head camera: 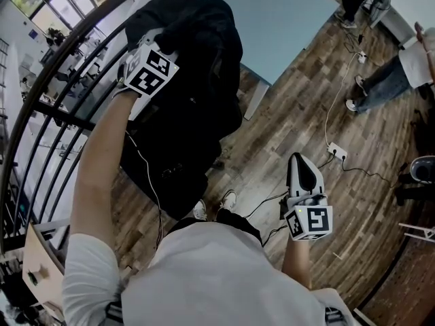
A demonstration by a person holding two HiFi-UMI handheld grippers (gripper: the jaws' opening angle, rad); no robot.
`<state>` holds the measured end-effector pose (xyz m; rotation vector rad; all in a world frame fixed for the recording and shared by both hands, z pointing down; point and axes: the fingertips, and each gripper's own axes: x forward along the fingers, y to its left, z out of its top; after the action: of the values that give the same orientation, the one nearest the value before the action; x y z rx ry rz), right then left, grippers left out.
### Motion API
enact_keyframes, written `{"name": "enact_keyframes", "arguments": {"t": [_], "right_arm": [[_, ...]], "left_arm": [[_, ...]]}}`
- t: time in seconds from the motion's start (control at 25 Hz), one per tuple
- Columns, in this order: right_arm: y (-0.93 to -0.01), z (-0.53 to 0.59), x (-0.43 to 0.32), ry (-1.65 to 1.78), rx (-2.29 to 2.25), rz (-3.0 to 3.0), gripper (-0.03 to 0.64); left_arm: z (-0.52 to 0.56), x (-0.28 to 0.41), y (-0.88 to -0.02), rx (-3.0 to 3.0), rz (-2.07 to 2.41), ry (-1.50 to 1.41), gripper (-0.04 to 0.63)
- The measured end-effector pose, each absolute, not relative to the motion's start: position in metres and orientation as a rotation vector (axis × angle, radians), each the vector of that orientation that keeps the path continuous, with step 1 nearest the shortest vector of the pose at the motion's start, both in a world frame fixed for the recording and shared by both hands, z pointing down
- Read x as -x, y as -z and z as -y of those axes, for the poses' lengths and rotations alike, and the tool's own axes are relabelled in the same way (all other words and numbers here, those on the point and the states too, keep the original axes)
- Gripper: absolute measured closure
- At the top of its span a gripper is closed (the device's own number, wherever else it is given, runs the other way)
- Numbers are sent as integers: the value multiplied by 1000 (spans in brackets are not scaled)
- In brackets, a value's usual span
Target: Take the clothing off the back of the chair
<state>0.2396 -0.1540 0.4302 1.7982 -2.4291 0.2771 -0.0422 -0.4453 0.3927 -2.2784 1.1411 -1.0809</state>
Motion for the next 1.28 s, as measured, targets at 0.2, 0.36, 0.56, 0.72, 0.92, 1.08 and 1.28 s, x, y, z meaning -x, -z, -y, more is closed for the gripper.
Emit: {"name": "enact_keyframes", "arguments": {"t": [0.2,0.36,0.56,0.72,0.92,1.08,1.28], "right_arm": [[-432,150,-239,-284,-1797,2432,597],[-432,149,-240,-285,-1800,2444,597],[-429,145,-240,-283,-1802,2458,597],[-425,142,-238,-272,-1800,2477,597],[-422,141,-237,-261,-1794,2498,597],[-420,139,-237,-254,-1786,2508,597],[-416,139,-233,-233,-1761,2540,597]], "left_arm": [[445,49,-381,2323,-1291,936,514],[442,51,-369,2399,-1392,793,538],[430,54,-341,2500,-1494,581,548],[420,56,-321,2563,-1537,442,549],[404,56,-298,2639,-1553,276,549],[388,55,-281,2711,-1554,138,549],[365,52,-258,2752,-1519,22,551]]}}
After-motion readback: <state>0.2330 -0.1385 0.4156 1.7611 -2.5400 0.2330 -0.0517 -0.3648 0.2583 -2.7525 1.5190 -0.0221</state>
